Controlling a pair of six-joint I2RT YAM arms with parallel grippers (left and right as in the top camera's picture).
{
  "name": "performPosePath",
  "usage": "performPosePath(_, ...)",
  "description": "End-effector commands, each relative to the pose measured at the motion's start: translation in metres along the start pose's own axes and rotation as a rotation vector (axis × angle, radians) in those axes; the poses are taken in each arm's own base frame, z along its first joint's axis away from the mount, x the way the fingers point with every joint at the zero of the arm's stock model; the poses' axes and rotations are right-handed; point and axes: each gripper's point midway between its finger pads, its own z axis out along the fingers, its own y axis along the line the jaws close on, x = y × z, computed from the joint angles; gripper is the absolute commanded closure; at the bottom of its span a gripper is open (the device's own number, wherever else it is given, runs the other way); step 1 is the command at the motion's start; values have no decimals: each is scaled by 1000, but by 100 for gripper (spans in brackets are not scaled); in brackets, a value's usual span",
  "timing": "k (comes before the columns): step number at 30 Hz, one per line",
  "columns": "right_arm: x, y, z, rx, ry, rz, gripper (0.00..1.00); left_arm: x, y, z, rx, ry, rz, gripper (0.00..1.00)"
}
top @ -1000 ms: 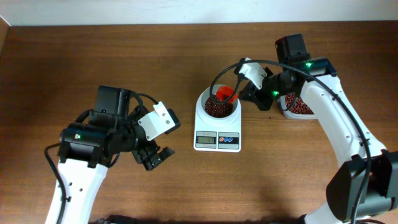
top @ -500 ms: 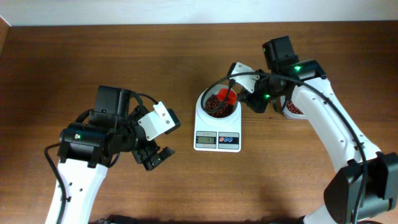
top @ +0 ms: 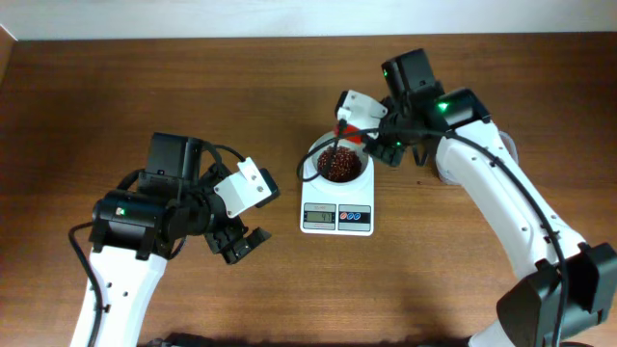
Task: Scoop and weigh 50g on scale
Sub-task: 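Tip the scoop further down into the bowl to empty it, then move the scoop right and dip it into the bean tub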
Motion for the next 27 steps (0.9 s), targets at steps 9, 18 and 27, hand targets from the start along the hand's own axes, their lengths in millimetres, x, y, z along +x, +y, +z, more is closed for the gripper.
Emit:
performPosePath(9, 31, -63, -62, 355, 226, 53, 96, 0, -2, 1, 6, -1, -11, 1)
performPosePath(18, 132, -91, -97, 453, 450, 415, 96, 0, -2, 1, 7, -1, -11, 1)
performPosePath(27, 164, -78, -92, 227, 311, 636, 96, 0, -2, 1, 6, -1, -11, 1)
